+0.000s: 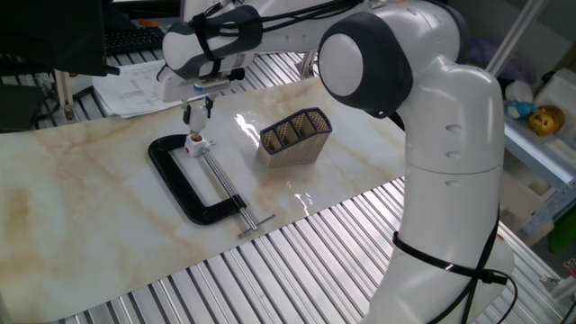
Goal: Install the light bulb by rotating it
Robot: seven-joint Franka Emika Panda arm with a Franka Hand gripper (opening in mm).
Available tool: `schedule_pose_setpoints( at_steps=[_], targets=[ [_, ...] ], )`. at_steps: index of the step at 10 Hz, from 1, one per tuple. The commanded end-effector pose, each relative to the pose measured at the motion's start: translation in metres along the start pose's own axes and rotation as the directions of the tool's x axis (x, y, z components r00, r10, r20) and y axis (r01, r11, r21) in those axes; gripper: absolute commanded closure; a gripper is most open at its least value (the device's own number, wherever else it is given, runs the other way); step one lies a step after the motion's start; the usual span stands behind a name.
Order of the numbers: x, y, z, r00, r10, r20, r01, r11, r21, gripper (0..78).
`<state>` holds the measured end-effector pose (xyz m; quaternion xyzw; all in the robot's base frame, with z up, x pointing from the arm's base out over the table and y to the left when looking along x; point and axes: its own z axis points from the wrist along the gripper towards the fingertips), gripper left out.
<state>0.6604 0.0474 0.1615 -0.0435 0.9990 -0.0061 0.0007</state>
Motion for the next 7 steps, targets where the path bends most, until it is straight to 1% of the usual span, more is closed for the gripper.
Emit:
schedule_pose_setpoints(
  at_steps=[1, 7],
  targets=[
    [0.0002, -0.0019, 0.0010, 1.000, -0.006, 0.000, 0.006, 1.000, -0.003, 76.4],
    [0.0007, -0.0023, 0.0085, 1.000, -0.013, -0.001, 0.013, 1.000, -0.002, 76.4]
  ],
)
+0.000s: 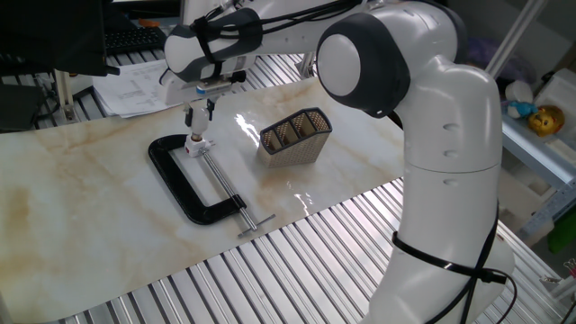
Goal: Install the light bulb by rotating it
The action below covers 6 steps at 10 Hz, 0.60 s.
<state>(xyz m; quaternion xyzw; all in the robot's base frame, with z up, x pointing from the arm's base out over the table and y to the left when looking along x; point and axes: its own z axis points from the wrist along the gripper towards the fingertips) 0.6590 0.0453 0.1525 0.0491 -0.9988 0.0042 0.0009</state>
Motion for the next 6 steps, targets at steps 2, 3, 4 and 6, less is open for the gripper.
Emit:
schedule_pose_setpoints(
  at_steps=[2, 3, 4, 6],
  targets=[
    [-0.0006, -0.0007, 0.0020, 1.000, -0.003, 0.001, 0.003, 1.000, 0.002, 76.4],
    [-0.0006, -0.0007, 0.0020, 1.000, -0.003, 0.001, 0.003, 1.000, 0.002, 76.4],
    [-0.0005, -0.0004, 0.0033, 1.000, 0.002, -0.005, -0.002, 1.000, 0.000, 76.4],
    [-0.0003, 0.0023, 0.0025, 1.000, 0.006, -0.009, -0.006, 1.000, 0.000, 76.4]
  ],
)
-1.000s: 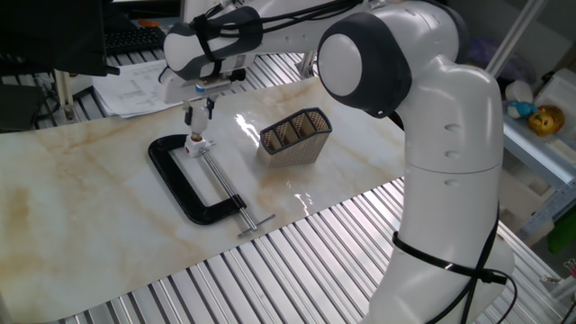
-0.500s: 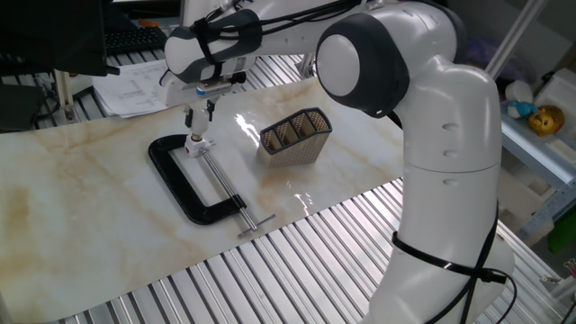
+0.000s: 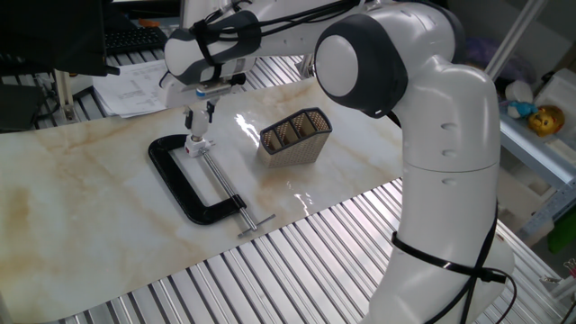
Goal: Install the light bulb by rotating it
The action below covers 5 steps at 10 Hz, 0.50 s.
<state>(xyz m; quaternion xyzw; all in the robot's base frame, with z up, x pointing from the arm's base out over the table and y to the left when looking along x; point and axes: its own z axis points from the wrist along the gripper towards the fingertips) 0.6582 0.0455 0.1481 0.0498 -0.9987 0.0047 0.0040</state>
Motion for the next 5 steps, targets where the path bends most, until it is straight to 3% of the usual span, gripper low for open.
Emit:
schedule_pose_setpoints(
  at_steps=[1, 5],
  targets=[
    [-0.0009, 0.0029, -0.0022, 1.000, 0.010, -0.005, -0.010, 1.000, 0.000, 76.4],
    [0.0002, 0.0029, 0.0003, 1.000, 0.012, -0.005, -0.012, 1.000, 0.000, 76.4]
  ],
)
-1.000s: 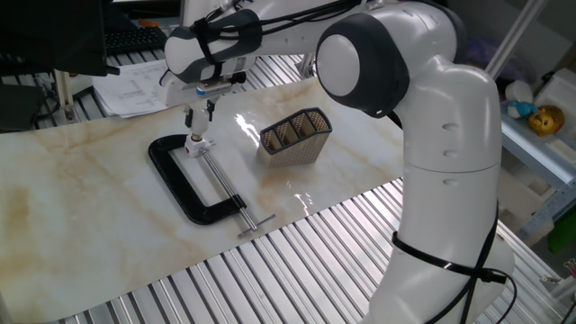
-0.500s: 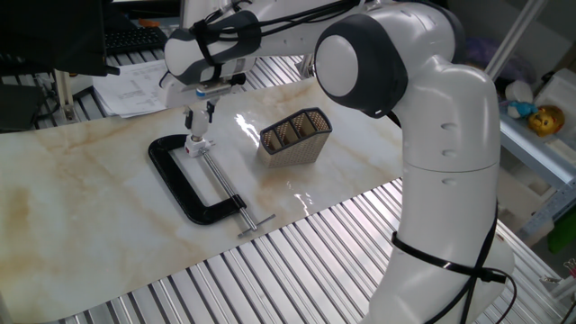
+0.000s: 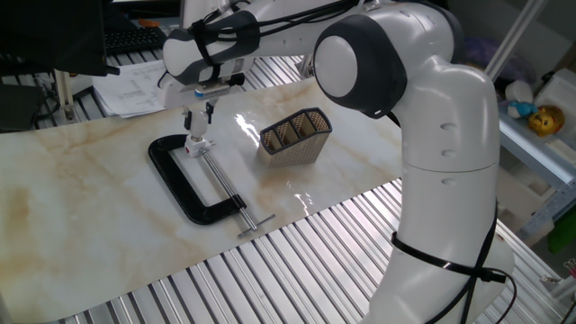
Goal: Install the light bulb by rotating it
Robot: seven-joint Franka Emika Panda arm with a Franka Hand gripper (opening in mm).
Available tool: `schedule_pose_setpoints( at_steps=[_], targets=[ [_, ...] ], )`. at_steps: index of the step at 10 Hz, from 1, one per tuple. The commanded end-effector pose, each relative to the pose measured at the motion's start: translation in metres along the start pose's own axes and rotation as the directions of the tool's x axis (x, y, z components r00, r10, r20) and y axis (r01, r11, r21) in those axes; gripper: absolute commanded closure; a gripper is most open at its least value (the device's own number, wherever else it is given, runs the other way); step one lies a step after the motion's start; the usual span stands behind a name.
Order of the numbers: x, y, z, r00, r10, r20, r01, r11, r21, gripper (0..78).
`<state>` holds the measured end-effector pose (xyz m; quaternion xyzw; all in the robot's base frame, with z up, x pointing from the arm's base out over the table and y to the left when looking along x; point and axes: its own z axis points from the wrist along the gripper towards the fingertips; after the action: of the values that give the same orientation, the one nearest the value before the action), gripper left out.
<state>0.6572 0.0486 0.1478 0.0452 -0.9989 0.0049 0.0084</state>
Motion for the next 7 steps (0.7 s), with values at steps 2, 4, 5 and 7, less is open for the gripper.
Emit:
schedule_pose_setpoints(
  at_steps=[2, 4, 5, 7],
  targets=[
    [-0.0002, -0.0009, 0.0033, 1.000, 0.005, 0.006, -0.005, 1.000, 0.000, 76.4],
    [-0.0002, -0.0010, 0.0039, 1.000, 0.004, 0.006, -0.004, 1.000, 0.001, 76.4],
    [-0.0001, -0.0011, 0.0048, 1.000, 0.005, 0.006, -0.005, 1.000, 0.001, 76.4],
    [0.0004, -0.0018, 0.0101, 1.000, 0.004, 0.010, -0.004, 1.000, 0.000, 76.4]
  ],
)
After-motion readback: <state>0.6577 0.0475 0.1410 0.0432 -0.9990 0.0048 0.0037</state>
